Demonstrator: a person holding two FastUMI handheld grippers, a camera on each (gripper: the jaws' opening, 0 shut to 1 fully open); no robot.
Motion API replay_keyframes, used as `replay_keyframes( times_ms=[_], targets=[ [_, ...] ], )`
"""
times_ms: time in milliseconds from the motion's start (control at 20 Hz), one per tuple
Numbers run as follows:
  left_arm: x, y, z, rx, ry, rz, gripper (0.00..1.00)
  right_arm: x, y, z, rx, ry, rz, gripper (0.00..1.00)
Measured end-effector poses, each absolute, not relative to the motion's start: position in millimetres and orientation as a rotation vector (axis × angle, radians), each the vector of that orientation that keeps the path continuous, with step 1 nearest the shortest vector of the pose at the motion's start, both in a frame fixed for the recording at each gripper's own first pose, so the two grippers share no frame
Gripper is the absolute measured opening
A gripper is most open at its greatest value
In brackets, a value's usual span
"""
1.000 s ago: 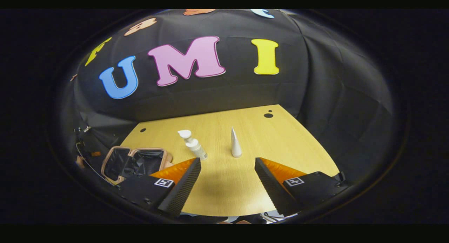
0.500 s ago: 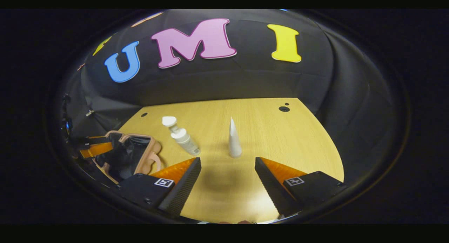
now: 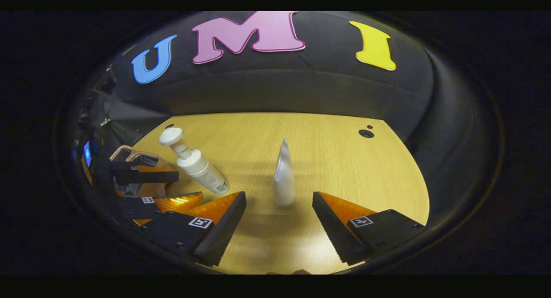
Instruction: First open the suitcase, pack the skin care products into it, and then close the suitcase.
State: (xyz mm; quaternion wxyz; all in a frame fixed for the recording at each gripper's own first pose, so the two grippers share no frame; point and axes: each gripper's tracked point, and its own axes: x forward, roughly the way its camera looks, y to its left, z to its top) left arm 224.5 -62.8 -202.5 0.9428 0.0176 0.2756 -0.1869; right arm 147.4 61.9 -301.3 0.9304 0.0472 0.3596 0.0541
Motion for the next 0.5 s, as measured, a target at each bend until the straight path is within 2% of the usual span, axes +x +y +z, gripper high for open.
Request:
replay_keyframes(
  times_ms=[200,500],
  targets=[
    [250.0,-69.0,-226.8,0.033,0.606,-0.352,0.98,163.2,61.0,-321.8,0.093,0.762,0.088,0.99],
    [277.1,-73.6,-234.1,0.028,0.591,-0.315,0.97,182.8,66.0,-344.7,0.11,0.778,0.042,0.99]
  ],
)
